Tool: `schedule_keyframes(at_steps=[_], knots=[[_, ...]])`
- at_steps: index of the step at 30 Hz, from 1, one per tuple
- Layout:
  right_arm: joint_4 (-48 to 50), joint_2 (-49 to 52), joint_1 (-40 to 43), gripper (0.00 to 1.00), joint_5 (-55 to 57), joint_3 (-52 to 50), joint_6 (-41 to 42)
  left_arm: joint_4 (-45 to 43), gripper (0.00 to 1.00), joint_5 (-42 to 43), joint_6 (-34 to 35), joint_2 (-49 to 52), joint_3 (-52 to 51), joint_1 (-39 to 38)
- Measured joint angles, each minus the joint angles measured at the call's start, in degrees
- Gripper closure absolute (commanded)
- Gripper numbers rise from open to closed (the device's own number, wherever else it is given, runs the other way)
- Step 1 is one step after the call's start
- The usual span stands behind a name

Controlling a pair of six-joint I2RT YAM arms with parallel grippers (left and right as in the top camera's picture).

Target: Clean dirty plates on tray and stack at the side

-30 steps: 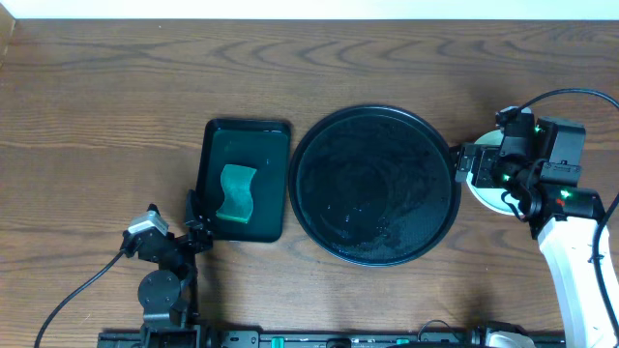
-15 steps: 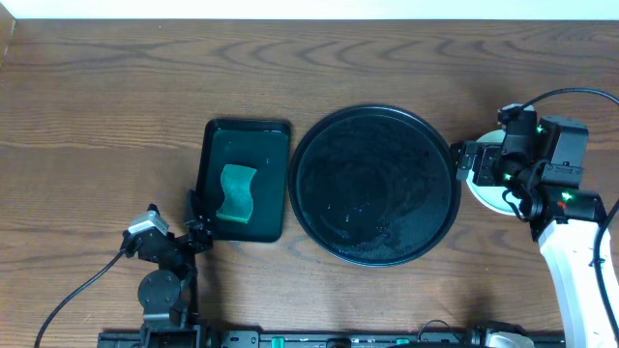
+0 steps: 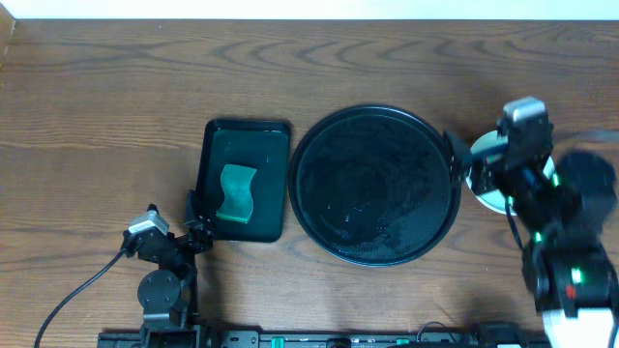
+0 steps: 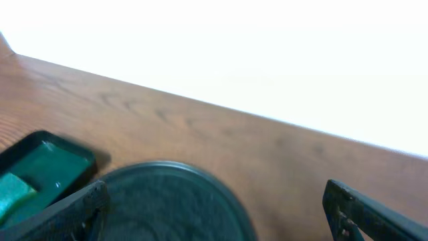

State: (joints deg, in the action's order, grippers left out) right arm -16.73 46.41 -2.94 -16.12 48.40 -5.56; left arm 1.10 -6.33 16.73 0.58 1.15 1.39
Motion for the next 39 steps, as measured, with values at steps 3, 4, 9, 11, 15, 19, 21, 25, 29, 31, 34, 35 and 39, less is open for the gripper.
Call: schedule_keyframes(at_steps=[3,4,9,11,15,19,21,25,29,31,34,35,39], knots=[[3.72,-6.69,-0.74,0.01,-0.02,-3.5,-1.2,0.0,0.2,0.0,-0.07,0.0,0.0,0.0],[5.35,-9.42,-0.72,0.01,-0.02,-5.42,-1.51,0.0,0.2,0.0,-0.07,0.0,0.0,0.0],[14.67,-21.62,-0.72,0.01,0.02,-15.87,-2.4,0.02,0.2,0.0,-0.09,0.0,0.02,0.0],[18.95,-25.77,-0.72,0.01,0.0,-20.26,-2.51,0.02,0.2,0.02,-0.09,0.0,0.02,0.0],[26.45,-32.96,-0.72,0.01,0.02,-28.39,-2.64,0.02,0.2,0.02,-0.07,0.0,0.02,0.0],[29.51,-39.15,-0.72,0.01,0.0,-35.28,-2.64,0.02,0.2,0.0,-0.09,0.0,0.02,0.0],[29.64,-42.27,-0.72,0.01,0.07,-38.38,-2.64,0.0,0.2,0.0,-0.07,0.0,0.02,0.0],[31.63,-45.46,-0.72,0.01,0.63,-41.57,-2.64,0.02,0.2,0.0,-0.09,0.02,0.02,0.0],[32.89,-45.48,-0.72,0.01,2.19,-42.16,-2.67,0.02,0.2,0.0,-0.09,0.02,0.02,0.0],[32.92,-45.57,-0.72,0.01,2.75,-42.56,-2.67,0.02,0.2,0.0,-0.09,0.02,0.02,0.0],[31.17,-45.77,-0.72,0.01,3.13,-44.02,-2.6,0.02,0.2,0.0,-0.09,0.02,0.02,0.0],[29.99,-45.79,-0.72,0.01,3.17,-44.54,-2.54,0.02,0.2,0.0,-0.09,0.02,0.02,0.0],[24.85,-45.77,-0.72,0.01,3.5,-46.73,-2.21,0.02,0.2,0.0,-0.09,0.02,0.02,0.0]])
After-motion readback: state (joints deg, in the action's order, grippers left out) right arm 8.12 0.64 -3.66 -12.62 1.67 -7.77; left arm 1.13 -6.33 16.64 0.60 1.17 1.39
